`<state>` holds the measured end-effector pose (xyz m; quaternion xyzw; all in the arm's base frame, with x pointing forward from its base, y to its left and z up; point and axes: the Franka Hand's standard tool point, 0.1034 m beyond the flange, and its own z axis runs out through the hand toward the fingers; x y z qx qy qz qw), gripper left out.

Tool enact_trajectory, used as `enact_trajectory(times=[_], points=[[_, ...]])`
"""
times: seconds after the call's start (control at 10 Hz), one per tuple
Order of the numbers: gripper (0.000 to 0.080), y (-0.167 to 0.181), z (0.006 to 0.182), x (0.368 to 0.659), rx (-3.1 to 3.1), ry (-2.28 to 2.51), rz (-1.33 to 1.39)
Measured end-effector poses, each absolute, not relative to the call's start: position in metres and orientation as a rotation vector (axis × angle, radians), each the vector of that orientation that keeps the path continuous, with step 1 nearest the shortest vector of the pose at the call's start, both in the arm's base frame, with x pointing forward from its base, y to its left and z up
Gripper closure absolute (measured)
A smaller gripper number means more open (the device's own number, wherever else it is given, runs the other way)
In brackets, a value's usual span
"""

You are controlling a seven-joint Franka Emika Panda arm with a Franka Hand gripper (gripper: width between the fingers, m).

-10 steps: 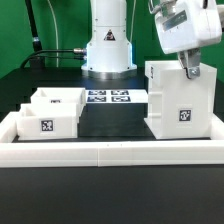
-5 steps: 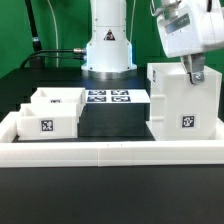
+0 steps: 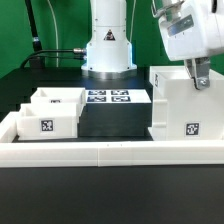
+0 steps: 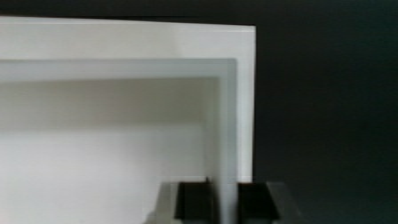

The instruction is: Assemble drawer

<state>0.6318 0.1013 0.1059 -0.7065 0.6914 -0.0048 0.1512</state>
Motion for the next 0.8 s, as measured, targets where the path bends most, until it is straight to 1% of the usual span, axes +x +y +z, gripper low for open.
enact_trajectory(times=[0.2,0.5,0.6,0.8], points=[[0.0748,0.1021,0.1059,0.6419,-2.009,1.995,-0.024],[0.0748,0.1019,0.1057,0.6418,-2.019,1.991,-0.015],[0.0564,0.102,0.1054,0.6416,-2.02,1.99,-0.014],[0.029,0.1022,0.1052,0.6414,-2.022,1.989,-0.014]])
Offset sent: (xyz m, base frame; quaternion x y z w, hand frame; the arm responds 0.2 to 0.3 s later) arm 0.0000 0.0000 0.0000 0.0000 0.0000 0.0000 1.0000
